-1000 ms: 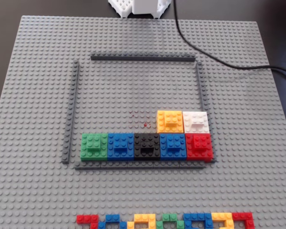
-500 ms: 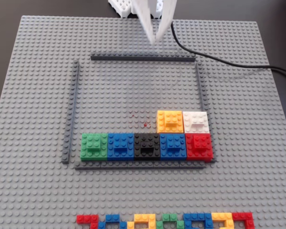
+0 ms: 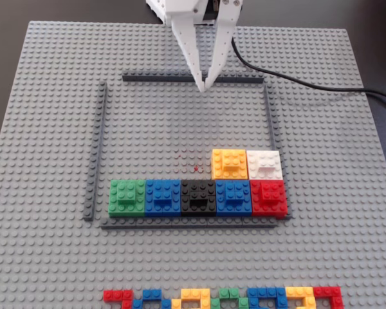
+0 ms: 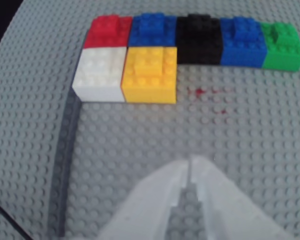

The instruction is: Grab the cube and place it into the grid

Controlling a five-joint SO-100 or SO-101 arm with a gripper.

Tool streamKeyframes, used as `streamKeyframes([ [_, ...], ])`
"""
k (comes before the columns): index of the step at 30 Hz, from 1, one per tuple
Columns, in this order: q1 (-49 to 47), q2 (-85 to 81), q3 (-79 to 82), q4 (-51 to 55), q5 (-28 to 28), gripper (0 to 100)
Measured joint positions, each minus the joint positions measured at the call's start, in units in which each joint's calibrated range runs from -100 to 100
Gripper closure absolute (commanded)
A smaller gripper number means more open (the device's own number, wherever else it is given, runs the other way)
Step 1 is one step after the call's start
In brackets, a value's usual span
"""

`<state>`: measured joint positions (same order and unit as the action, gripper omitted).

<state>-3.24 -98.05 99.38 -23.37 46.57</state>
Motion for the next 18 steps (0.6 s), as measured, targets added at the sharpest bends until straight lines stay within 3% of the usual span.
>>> streamKeyframes([
  [18, 0.0, 0.0, 0.0, 9.6, -0.6, 100],
])
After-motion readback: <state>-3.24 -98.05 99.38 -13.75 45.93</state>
